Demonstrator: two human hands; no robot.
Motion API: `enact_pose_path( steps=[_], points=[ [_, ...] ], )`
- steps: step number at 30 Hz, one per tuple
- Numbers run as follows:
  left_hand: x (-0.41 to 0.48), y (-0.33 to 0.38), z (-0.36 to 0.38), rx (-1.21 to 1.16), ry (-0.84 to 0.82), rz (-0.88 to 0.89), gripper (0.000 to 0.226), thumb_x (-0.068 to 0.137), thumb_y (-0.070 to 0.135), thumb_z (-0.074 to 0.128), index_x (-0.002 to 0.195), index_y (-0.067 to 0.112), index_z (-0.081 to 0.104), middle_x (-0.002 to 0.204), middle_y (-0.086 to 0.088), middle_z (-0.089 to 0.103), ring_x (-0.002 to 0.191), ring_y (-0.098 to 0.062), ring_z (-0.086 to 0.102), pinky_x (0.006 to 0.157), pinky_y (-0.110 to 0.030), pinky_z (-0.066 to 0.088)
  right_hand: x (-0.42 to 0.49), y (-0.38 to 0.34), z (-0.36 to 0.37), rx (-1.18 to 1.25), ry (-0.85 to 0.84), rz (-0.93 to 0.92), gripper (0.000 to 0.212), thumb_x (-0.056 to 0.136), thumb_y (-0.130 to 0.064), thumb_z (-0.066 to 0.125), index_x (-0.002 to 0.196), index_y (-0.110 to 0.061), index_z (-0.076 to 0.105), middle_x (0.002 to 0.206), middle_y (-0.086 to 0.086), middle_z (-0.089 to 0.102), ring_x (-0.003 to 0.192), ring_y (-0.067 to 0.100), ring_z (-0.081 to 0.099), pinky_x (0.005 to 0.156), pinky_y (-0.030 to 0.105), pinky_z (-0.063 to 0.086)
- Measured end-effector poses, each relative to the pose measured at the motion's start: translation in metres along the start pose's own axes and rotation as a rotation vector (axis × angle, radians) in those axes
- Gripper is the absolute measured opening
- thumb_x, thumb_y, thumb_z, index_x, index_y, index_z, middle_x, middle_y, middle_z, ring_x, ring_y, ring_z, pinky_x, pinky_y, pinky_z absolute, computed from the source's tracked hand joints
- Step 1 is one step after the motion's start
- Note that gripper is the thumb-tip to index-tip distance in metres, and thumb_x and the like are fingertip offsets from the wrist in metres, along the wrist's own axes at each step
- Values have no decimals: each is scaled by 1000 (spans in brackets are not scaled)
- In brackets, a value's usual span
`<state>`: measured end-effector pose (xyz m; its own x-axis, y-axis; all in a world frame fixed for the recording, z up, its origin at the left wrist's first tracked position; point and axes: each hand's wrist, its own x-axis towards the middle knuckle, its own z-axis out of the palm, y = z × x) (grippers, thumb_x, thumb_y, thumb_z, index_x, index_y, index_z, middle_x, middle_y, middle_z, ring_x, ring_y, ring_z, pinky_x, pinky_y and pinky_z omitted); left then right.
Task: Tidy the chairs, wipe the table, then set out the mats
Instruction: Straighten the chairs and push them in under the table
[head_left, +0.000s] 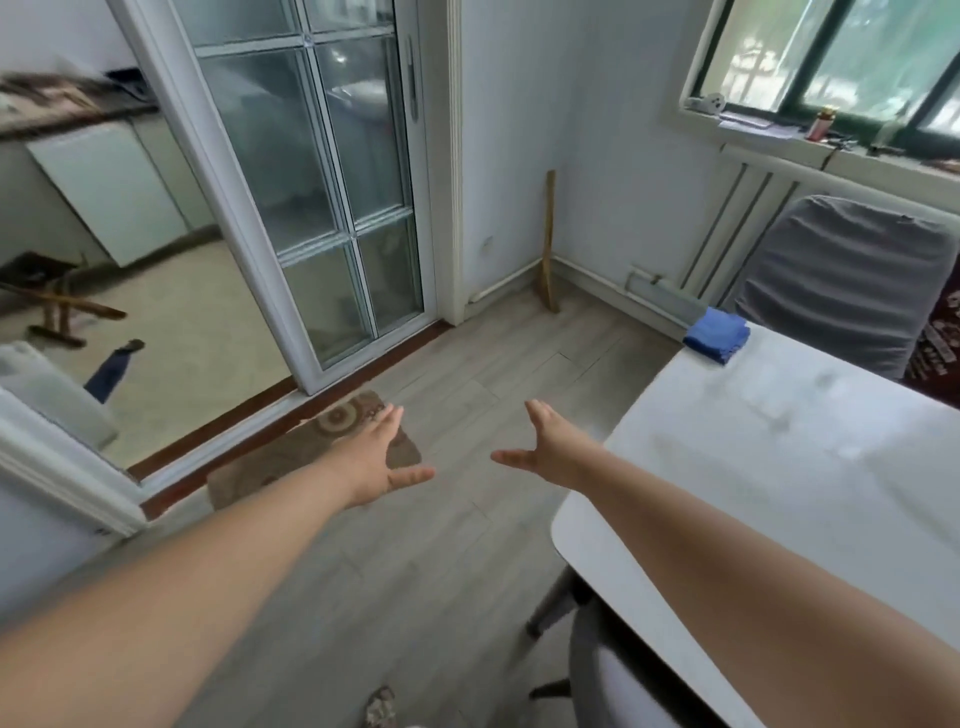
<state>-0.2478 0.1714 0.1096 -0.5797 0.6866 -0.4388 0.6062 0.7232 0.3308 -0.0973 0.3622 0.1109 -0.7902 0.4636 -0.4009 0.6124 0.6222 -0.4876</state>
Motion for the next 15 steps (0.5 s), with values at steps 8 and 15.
enact_pose_path(
  steps=[8, 15],
  points=[
    [143, -42, -113, 66, -73, 157, 110, 72, 77, 47, 153, 27, -7, 160, 9, -11, 148, -17, 5, 119, -44, 17, 120, -55, -47, 62, 70, 108, 101, 82, -58, 63, 154, -14, 8, 162, 2, 12, 146, 22, 21, 116, 34, 21],
    [275, -7, -149, 160, -108, 346, 108, 72, 74, 50, 153, 26, -3, 161, 7, -8, 148, -14, 4, 120, -44, 15, 217, -25, -89, 105, 137, 223, 101, 81, -61, 62, 154, -15, 10, 161, 2, 15, 146, 21, 21, 116, 33, 21]
  ],
)
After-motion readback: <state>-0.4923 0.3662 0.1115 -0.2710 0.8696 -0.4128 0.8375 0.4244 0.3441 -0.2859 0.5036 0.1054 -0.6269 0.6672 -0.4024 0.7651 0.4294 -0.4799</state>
